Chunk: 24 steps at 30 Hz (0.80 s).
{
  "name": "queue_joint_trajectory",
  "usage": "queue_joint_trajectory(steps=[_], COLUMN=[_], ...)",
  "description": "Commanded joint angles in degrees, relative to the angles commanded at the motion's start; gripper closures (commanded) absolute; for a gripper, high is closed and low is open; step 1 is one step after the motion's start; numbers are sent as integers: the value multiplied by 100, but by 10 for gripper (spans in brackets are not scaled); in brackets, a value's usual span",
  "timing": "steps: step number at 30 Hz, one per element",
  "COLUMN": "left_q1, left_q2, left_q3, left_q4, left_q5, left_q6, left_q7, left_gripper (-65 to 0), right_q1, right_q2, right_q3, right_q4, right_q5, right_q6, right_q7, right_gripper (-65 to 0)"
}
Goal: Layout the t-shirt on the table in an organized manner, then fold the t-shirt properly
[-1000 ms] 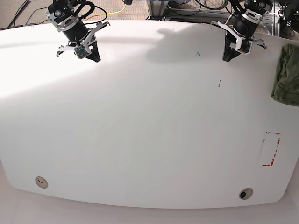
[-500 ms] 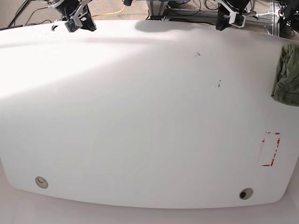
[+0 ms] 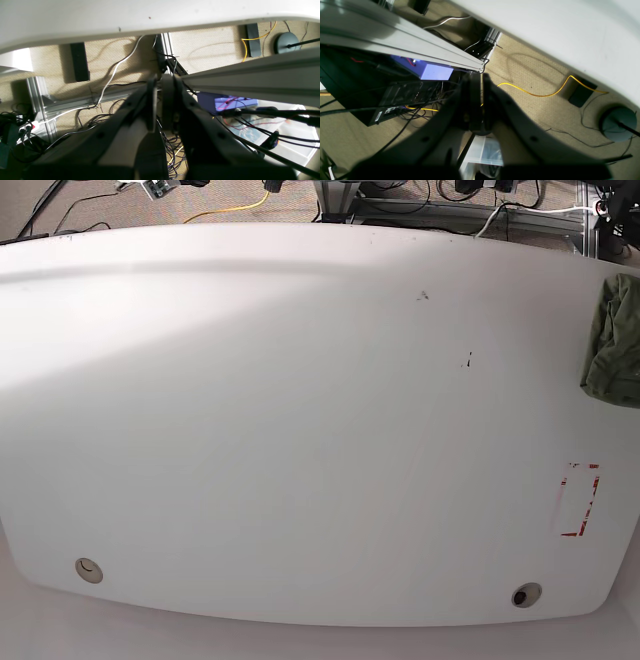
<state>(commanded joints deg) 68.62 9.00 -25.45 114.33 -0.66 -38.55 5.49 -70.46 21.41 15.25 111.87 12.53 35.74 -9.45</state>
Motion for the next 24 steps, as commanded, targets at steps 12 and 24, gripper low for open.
queue_joint_trajectory(steps=[12,24], left_q1=[-334,-1653], left_q2=[-25,-184], left_q3=[0,0], left_q4=[-853,-2769], left_q5=[18,651], left_q6=[26,26], left_q7=[9,-9], left_gripper=[-24,-24], right_q1=[378,1451], right_q2=[18,9], right_q3=[-607,-1125], right_q4=[-1371,-2980], right_q5=[-9,-9], right_q6=[-18,-35], right_q7=[0,0], right_gripper=[-6,-6])
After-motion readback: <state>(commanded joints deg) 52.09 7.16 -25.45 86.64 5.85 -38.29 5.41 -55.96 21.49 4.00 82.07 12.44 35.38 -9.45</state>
